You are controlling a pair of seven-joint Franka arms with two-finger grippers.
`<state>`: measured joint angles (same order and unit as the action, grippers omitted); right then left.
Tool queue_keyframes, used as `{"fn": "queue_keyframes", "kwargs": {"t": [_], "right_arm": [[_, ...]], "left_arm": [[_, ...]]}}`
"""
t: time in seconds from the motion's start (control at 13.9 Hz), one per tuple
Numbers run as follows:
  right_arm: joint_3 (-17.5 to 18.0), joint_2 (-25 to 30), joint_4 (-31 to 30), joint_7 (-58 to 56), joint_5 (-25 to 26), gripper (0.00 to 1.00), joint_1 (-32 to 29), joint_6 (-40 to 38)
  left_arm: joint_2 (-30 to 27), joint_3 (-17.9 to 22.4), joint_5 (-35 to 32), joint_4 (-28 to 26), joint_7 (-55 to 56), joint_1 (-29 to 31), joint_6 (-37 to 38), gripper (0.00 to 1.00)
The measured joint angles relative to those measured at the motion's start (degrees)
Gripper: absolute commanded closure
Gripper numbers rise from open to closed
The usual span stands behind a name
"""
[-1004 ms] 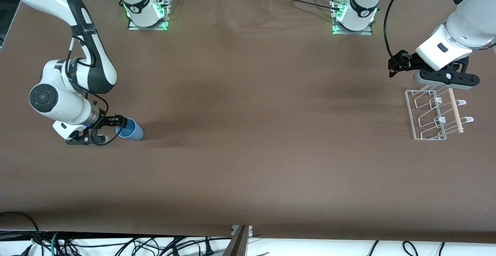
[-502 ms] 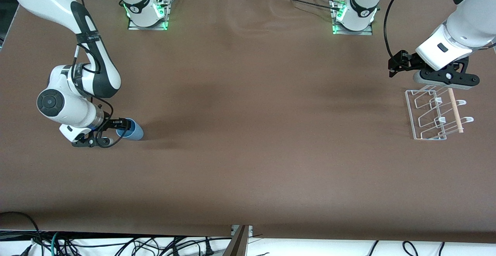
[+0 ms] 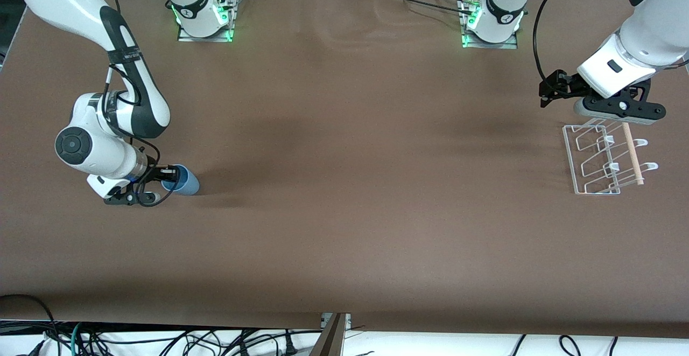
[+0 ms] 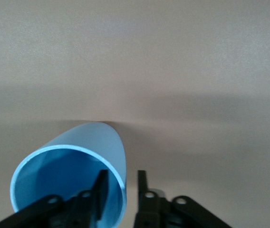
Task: Transfer cup to left arm and place on rack
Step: 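Lift the blue cup with the right gripper toward the table middle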
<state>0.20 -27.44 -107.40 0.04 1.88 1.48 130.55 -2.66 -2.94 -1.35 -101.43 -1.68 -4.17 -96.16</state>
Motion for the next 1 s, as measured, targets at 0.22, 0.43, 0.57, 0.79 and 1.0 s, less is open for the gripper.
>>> {"fn": "queue_keyframes", "kwargs": {"t": [0.22, 0.43, 0.57, 0.79, 1.0], "right_arm": [[0.1, 0.0, 0.2, 0.0, -0.4, 1.0, 0.0, 0.4], [1.1, 0.0, 2.3, -0.1, -5.4, 1.0, 0.0, 0.4], [2.8, 0.0, 5.3, -0.1, -9.2, 1.0, 0.1, -2.3], [5.9, 0.0, 12.0, -0.1, -16.1, 1.0, 0.8, -9.4], [6.7, -0.5, 15.8, -0.1, -21.4, 1.0, 4.3, -11.2]], "left_arm": [[0.0, 0.0, 0.0, 0.0, 0.0, 0.0, 0.0, 0.0], [0.0, 0.0, 0.0, 0.0, 0.0, 0.0, 0.0, 0.0], [0.0, 0.0, 0.0, 0.0, 0.0, 0.0, 0.1, 0.0], [0.0, 0.0, 0.0, 0.0, 0.0, -0.1, 0.3, 0.0], [0.0, 0.0, 0.0, 0.0, 0.0, -0.1, 0.4, 0.0]]}}
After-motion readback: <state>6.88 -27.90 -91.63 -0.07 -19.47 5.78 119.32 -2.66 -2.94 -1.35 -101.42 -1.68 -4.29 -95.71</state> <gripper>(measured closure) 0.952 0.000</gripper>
